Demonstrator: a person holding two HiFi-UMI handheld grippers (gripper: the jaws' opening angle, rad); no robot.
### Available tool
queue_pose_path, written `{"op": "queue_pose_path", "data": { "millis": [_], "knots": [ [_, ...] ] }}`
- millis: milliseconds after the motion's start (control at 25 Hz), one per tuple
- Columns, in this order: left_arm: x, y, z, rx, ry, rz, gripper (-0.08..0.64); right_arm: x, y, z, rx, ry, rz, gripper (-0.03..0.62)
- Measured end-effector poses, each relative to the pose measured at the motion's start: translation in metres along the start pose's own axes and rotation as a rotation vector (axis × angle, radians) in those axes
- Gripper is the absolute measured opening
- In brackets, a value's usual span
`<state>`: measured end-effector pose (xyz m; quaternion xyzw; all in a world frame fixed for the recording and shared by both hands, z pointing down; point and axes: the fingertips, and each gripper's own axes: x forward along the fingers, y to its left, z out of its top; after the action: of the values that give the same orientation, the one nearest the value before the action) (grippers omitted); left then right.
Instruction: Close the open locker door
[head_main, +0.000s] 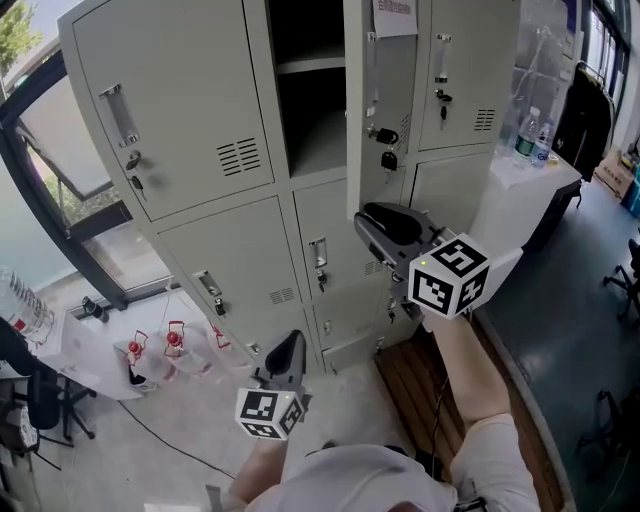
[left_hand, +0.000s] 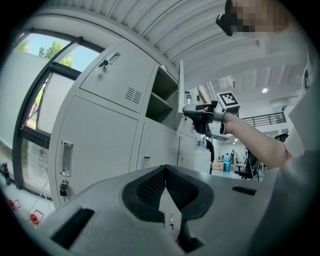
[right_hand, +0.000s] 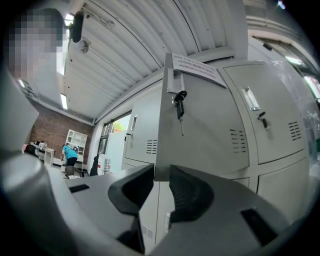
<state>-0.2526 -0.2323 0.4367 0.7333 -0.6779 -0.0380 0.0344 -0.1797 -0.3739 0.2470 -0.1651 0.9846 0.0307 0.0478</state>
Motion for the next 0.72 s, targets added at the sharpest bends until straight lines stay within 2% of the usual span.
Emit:
{"op": "queue_pose_path", "data": {
  "millis": [320,720],
  "knots": [
    [-0.003,0.029,0.001,-0.009,-0.003,0.045,0.008,0.038,0.002,-0.004,0.010,-0.003,0.028,0.092],
    [-0.007,0.063,0.002,-0.020,-0.003,0.095,0.008,0.085,-0.010,-0.011,0.027,0.005,0.012,0.091]
  ]
}}
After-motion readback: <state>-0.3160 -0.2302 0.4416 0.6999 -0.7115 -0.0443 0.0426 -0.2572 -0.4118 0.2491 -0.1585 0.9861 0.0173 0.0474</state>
